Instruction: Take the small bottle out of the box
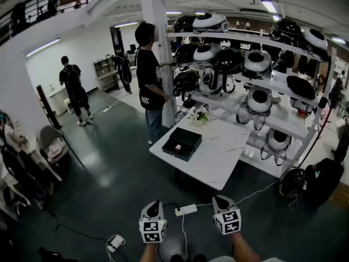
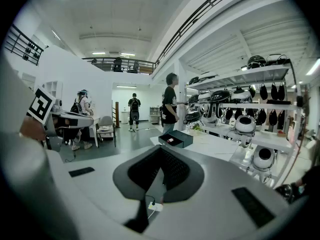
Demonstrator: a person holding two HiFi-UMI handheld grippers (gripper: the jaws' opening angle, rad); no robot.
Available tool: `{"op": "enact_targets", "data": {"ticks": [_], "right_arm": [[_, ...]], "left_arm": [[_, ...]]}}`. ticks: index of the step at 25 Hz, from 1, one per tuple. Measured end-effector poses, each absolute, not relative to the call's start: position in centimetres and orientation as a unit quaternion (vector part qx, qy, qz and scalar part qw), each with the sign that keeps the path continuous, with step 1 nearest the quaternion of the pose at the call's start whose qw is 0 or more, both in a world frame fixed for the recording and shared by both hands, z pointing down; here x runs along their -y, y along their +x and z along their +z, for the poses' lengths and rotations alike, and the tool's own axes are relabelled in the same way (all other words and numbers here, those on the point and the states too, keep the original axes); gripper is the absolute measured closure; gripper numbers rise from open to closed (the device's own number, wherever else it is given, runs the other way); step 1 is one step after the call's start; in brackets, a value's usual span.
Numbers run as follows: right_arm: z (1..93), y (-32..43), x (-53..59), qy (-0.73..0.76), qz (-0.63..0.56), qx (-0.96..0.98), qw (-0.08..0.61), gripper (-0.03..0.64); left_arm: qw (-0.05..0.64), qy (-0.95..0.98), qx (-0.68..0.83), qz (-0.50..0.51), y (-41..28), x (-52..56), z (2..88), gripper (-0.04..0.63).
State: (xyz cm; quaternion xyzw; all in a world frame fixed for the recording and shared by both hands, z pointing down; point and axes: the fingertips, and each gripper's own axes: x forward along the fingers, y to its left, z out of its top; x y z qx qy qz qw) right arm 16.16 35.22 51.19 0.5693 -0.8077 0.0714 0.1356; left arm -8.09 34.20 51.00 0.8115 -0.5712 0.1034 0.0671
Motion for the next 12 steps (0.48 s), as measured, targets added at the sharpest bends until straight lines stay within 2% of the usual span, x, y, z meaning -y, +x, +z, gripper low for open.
{"op": "enact_targets", "data": {"ticks": [12], "right_arm": [[50.5,17.5,-33.8,0.553,0.066,0.821,0.125,0.597]], "left_arm": [[0.075,0.804,0.58,0.112,-6.0,-34.3,51.7,0.577]]}}
